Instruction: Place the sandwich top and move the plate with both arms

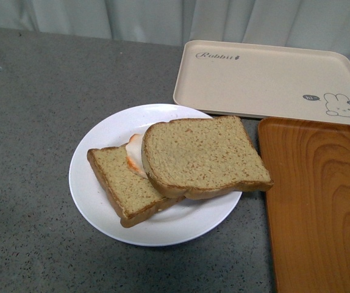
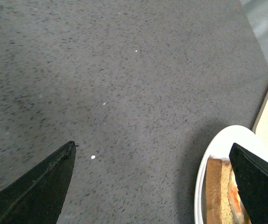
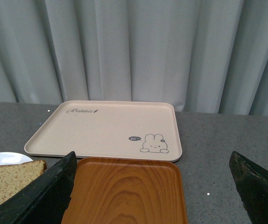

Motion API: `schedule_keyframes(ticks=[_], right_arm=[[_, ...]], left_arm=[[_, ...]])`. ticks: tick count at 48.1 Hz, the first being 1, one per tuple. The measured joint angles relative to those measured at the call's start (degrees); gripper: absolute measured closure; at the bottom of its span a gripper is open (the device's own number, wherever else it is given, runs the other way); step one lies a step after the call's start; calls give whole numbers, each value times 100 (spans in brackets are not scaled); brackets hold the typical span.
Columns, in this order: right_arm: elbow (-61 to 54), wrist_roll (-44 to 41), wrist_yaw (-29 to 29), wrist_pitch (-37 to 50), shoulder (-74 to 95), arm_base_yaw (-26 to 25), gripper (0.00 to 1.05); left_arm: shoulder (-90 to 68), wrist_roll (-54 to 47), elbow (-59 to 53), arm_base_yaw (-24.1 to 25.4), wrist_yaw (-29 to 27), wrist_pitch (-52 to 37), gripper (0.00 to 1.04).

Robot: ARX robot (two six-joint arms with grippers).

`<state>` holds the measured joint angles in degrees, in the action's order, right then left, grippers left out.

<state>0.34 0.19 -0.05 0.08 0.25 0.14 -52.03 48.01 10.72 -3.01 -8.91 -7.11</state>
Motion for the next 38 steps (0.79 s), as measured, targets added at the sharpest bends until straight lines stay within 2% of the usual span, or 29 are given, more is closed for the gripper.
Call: schedule_keyframes(ticks=[6, 19, 28, 38], right_arm=[[0, 0, 0, 0, -2, 0, 9], [0, 0, 0, 0, 0, 0, 9], [0, 0, -2, 0, -2, 0, 9], [0, 0, 0, 0, 0, 0, 9]], left_arm=[[-1491, 221, -4, -90, 46, -1641, 6], [-3467, 741, -7, -365, 33, -3626, 6], [-4094, 964, -2, -658, 33, -4579, 6], [-4784, 1233, 153, -949, -94, -4806, 6]])
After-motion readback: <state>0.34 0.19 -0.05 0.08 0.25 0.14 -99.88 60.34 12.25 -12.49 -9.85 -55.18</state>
